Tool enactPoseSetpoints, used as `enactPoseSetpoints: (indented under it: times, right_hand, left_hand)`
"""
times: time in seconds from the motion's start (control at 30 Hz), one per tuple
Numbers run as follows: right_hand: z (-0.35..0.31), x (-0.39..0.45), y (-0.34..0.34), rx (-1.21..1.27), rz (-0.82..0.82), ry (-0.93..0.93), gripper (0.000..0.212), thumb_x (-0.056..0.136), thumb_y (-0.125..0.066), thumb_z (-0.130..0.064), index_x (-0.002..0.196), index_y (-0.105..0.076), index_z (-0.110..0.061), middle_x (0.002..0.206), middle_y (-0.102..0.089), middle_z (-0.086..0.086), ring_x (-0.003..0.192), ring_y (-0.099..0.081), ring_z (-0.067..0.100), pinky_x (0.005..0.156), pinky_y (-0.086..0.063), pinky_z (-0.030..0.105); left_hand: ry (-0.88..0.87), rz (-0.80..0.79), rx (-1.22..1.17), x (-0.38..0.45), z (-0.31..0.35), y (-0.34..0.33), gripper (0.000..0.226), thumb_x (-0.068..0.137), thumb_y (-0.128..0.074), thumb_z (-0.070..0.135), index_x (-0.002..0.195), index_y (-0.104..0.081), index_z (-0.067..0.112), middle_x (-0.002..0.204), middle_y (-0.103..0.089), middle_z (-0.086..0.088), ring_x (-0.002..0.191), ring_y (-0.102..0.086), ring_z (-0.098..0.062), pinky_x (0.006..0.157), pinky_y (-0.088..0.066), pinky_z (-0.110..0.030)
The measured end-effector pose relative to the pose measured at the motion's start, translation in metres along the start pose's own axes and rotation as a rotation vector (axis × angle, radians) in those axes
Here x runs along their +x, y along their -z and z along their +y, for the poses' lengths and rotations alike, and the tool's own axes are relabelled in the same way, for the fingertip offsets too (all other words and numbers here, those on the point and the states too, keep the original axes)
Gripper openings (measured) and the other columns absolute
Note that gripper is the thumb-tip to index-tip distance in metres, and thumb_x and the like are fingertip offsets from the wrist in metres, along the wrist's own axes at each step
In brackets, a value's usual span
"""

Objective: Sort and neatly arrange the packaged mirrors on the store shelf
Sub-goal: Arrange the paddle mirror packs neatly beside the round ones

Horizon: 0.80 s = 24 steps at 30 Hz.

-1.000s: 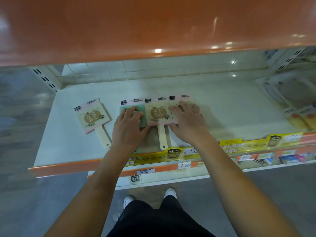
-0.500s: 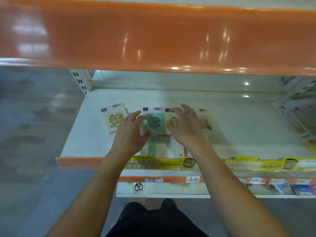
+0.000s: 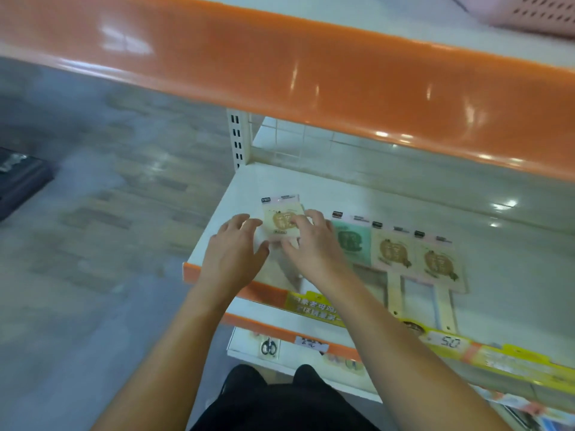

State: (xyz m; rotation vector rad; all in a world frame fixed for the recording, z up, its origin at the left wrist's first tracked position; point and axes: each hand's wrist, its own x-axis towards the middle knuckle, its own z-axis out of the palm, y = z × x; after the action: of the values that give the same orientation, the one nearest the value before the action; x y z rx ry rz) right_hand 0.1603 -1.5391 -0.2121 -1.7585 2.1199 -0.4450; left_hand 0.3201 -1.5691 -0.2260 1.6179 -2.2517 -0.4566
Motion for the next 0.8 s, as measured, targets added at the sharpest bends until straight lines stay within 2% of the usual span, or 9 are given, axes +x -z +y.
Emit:
enactPoseSetpoints:
  times: [0.23, 0.4, 0.63, 0.8]
  right_hand:
    - [-0.019, 0.015, -0.015, -0.072, -0.036, -0.017, 0.045, 0.09, -0.06, -0.043, 0.131, -0.054, -0.026, 0.148, -0.035, 0.007, 0.127, -0.037, 0.034, 0.103, -0.038, 0.04]
    - [-0.028, 0.022, -0.025, -0.132, 0.015, -0.061, 0.041, 0.086, -0.062, -0.047, 0.123, -0.06, -0.029, 0.139, -0.044, 0.005, 0.118, -0.043, 0.034, 0.1, -0.04, 0.041]
    - [-0.036, 0.026, -0.03, -0.173, 0.026, -0.113, 0.041, 0.084, -0.064, -0.045, 0.121, -0.059, -0.03, 0.134, -0.046, -0.001, 0.113, -0.042, 0.031, 0.092, -0.041, 0.037]
    - [-0.042, 0.024, -0.032, -0.151, 0.058, -0.123, 0.041, 0.081, -0.063, -0.048, 0.118, -0.06, -0.03, 0.13, -0.047, -0.003, 0.108, -0.042, 0.03, 0.088, -0.038, 0.035]
  left_hand:
    - [0.021, -0.012, -0.008, 0.005, -0.023, 0.005, 0.046, 0.09, -0.056, 0.037, 0.132, -0.05, 0.02, 0.143, -0.044, -0.005, 0.129, -0.044, -0.024, 0.099, -0.043, -0.042]
    - [0.009, -0.026, -0.022, 0.013, -0.038, 0.008, 0.045, 0.09, -0.054, 0.039, 0.132, -0.05, 0.022, 0.143, -0.043, -0.002, 0.13, -0.043, -0.022, 0.1, -0.042, -0.04]
    - [-0.039, -0.043, -0.046, 0.022, -0.05, 0.012, 0.043, 0.09, -0.056, 0.038, 0.129, -0.052, 0.02, 0.14, -0.045, -0.002, 0.128, -0.044, -0.024, 0.098, -0.043, -0.042]
    - [-0.032, -0.033, -0.058, 0.026, -0.057, 0.015, 0.042, 0.09, -0.056, 0.038, 0.127, -0.054, 0.02, 0.138, -0.046, -0.001, 0.125, -0.046, -0.023, 0.098, -0.041, -0.039]
